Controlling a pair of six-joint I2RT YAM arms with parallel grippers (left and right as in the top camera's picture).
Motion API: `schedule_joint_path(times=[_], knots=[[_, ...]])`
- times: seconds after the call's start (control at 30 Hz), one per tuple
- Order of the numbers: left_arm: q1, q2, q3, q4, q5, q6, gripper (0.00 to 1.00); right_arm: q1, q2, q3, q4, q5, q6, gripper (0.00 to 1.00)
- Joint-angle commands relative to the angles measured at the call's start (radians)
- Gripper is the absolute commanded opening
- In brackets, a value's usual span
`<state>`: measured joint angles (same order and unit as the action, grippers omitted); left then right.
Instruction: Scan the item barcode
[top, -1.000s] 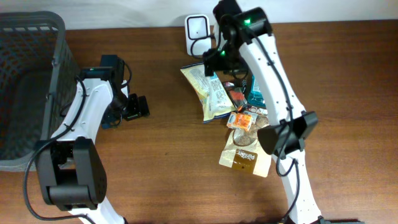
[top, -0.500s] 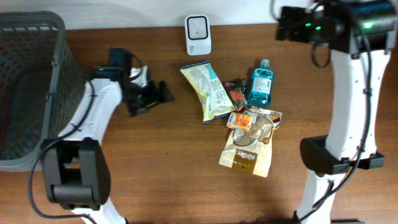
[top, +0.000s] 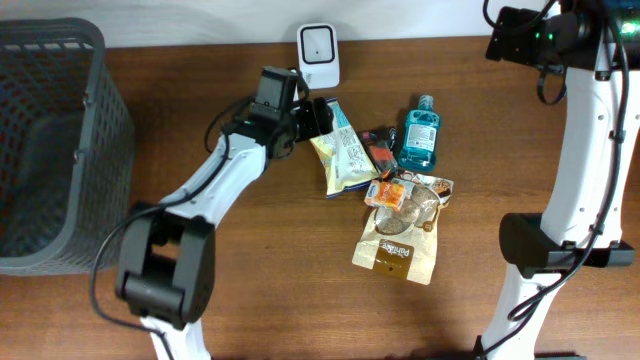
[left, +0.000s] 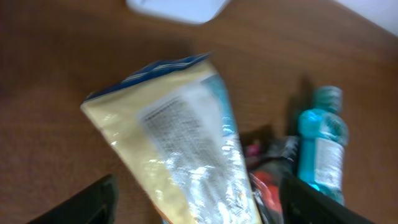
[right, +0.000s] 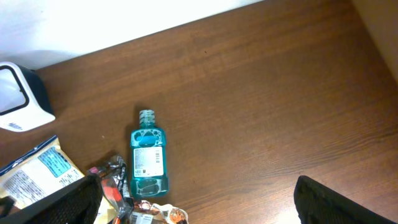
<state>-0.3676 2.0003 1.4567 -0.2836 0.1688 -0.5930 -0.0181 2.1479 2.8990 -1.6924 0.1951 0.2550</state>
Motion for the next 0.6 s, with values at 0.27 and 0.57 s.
schedule_joint_path(times=[0.27, 0.57], knots=[[-0.005, 0.183, 0.002, 0.172, -0.032, -0.207, 0.82, -0.002, 0.003, 0.000, -0.006, 0.019, 0.005, 0.98], [0.034, 0.112, 0.003, 0.140, 0.014, -0.050, 0.03, -0.002, 0.003, 0.000, -0.006, 0.019, 0.005, 0.98]])
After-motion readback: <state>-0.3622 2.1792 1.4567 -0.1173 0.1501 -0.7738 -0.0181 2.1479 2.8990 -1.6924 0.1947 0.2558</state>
